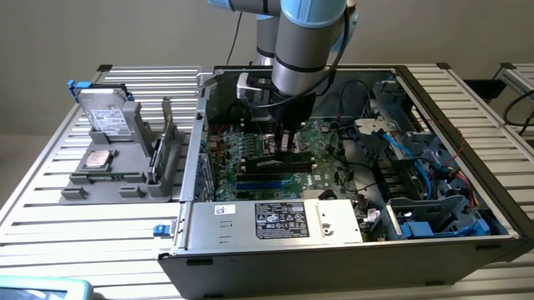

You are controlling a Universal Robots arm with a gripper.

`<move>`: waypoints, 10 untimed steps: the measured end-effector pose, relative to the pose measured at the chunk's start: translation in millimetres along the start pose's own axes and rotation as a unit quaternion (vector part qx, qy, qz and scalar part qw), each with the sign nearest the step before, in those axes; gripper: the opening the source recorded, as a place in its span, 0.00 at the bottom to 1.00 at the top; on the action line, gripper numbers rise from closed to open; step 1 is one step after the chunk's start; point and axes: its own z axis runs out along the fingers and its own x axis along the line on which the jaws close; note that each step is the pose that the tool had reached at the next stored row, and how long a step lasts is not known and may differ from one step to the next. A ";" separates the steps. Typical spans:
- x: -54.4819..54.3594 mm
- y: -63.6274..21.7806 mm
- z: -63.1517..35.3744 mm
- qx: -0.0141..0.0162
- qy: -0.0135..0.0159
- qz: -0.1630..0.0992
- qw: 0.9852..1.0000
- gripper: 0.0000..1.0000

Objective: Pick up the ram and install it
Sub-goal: 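Insert the ram into the slot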

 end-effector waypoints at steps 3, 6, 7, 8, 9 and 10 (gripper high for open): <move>0.4 -0.1 0.6 0.000 -0.001 0.009 1.000 0.14; 1.8 -0.4 0.8 0.000 -0.001 0.013 1.000 0.14; 2.0 -0.4 0.8 0.000 -0.001 0.013 1.000 0.14; 2.2 -0.4 0.8 0.000 -0.002 0.013 1.000 0.14; 2.3 -0.5 0.8 0.000 -0.002 0.013 1.000 0.14; 2.4 -0.5 0.8 0.000 -0.002 0.013 1.000 0.14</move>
